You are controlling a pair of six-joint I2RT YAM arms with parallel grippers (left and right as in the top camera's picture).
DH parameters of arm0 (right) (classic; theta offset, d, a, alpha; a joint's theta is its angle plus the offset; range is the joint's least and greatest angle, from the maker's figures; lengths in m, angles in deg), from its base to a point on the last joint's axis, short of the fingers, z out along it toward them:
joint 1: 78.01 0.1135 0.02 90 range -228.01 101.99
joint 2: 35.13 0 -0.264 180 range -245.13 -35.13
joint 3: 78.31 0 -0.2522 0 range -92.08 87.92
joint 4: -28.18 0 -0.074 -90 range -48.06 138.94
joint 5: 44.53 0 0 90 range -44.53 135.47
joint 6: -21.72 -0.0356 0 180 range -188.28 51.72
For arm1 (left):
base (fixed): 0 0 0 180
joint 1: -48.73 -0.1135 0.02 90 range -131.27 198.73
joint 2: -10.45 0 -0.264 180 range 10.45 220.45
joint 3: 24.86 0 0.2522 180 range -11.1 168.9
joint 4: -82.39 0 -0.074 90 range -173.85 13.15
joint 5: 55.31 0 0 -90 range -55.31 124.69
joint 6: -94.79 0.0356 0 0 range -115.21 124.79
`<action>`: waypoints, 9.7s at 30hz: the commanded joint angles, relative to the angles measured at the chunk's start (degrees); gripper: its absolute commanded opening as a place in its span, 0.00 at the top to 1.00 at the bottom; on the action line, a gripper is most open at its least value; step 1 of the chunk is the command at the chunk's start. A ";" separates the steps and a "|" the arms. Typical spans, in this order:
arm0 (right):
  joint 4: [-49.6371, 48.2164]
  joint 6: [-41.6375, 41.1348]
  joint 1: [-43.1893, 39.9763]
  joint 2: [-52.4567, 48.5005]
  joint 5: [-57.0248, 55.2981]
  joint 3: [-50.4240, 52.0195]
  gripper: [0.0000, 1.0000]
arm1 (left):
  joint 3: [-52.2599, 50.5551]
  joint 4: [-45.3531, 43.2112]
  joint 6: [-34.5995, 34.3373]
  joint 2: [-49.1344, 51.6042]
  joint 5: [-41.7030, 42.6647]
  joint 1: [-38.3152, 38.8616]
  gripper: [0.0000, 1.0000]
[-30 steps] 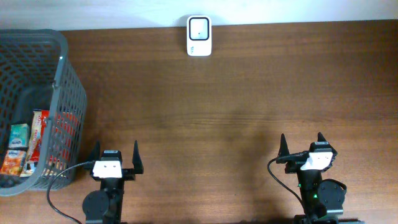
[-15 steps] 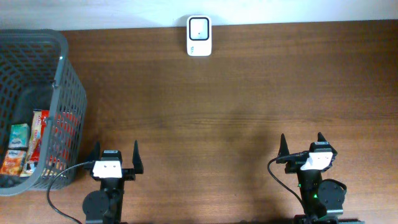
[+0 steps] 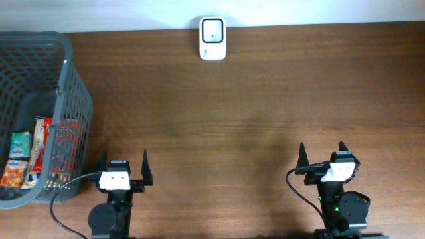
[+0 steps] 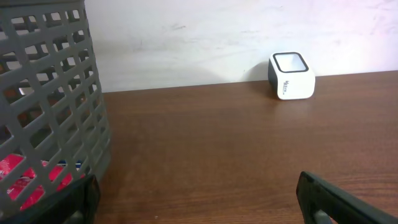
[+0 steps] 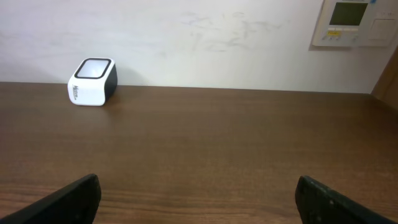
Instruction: Scan the item barcode
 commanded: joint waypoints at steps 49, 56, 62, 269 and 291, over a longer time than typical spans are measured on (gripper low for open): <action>0.17 0.09 -0.37 0.50 -0.52 0.52 0.01 | -0.37 -14.69 -5.60 -0.35 36.81 -0.31 0.01; 0.17 0.09 -0.37 0.50 -0.52 0.52 0.01 | 5.53 -33.20 -5.62 -0.33 44.19 -0.37 0.01; 0.17 0.09 -0.37 0.50 -0.52 0.52 0.01 | 23.56 -9.84 -3.19 1.77 33.77 -0.37 0.01; 0.17 0.09 -0.37 0.50 -0.52 0.52 0.01 | 90.47 38.56 -29.11 107.21 -1.03 30.27 0.70; 0.17 0.09 -0.37 0.50 -0.52 0.52 0.01 | 98.84 52.87 -25.88 77.46 -8.52 -11.26 0.18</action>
